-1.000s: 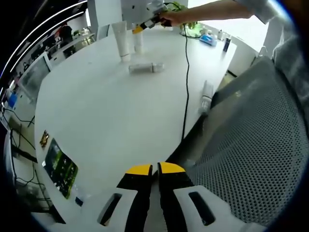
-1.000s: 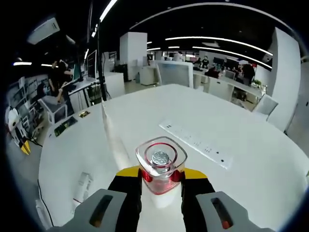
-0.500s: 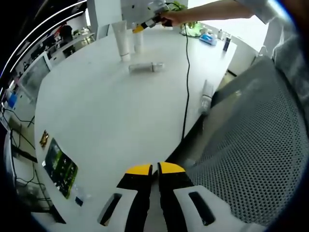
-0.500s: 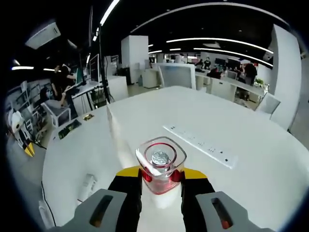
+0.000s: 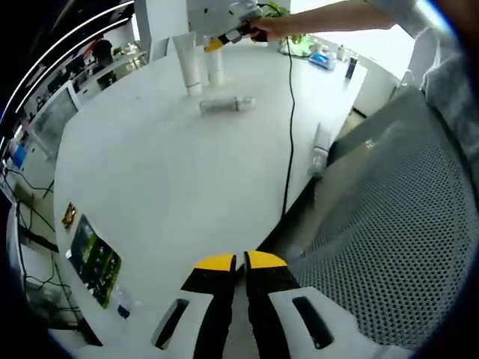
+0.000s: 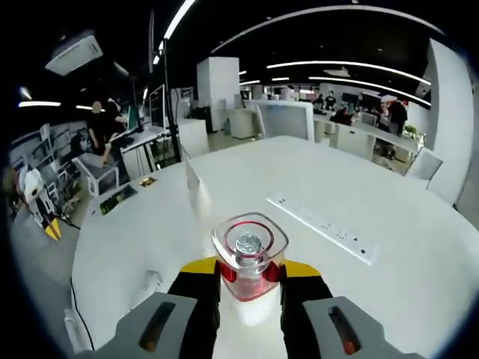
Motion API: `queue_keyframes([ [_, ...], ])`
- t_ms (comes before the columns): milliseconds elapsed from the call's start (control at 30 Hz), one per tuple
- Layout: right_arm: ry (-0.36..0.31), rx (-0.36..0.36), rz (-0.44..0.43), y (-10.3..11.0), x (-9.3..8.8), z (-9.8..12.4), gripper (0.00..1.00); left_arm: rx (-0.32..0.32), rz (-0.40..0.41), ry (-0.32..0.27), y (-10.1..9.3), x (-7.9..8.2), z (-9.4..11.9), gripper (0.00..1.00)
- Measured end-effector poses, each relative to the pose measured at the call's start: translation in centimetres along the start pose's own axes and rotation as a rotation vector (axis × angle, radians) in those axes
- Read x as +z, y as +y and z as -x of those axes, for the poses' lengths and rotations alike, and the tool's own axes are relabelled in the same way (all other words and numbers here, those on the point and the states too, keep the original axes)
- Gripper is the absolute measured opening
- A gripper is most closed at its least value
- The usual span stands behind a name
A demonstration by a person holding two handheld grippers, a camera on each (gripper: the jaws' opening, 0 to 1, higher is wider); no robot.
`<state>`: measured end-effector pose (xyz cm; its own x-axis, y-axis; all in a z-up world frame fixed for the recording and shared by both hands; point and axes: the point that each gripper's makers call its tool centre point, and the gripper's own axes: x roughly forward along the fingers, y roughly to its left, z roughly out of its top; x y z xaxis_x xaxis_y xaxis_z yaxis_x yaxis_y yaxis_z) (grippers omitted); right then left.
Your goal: Arrange the skincare products in the storage area until every visible bottle or jar stands upright without overlapping.
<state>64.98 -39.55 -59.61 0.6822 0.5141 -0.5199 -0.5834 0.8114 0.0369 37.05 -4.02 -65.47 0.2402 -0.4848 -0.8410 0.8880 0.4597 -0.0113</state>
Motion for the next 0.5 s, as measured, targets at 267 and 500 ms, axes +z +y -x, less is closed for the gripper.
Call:
queue_keyframes([
  [267,-0.010,0.016,0.013,0.8,0.4,-0.1,0.24,0.002,-0.002,0.003,0.0,-0.1,0.0,0.01],
  [500,-0.009,0.033,0.019,1.5,0.3,-0.2,0.24,0.003,-0.004,0.006,0.0,-0.1,0.0,0.01],
])
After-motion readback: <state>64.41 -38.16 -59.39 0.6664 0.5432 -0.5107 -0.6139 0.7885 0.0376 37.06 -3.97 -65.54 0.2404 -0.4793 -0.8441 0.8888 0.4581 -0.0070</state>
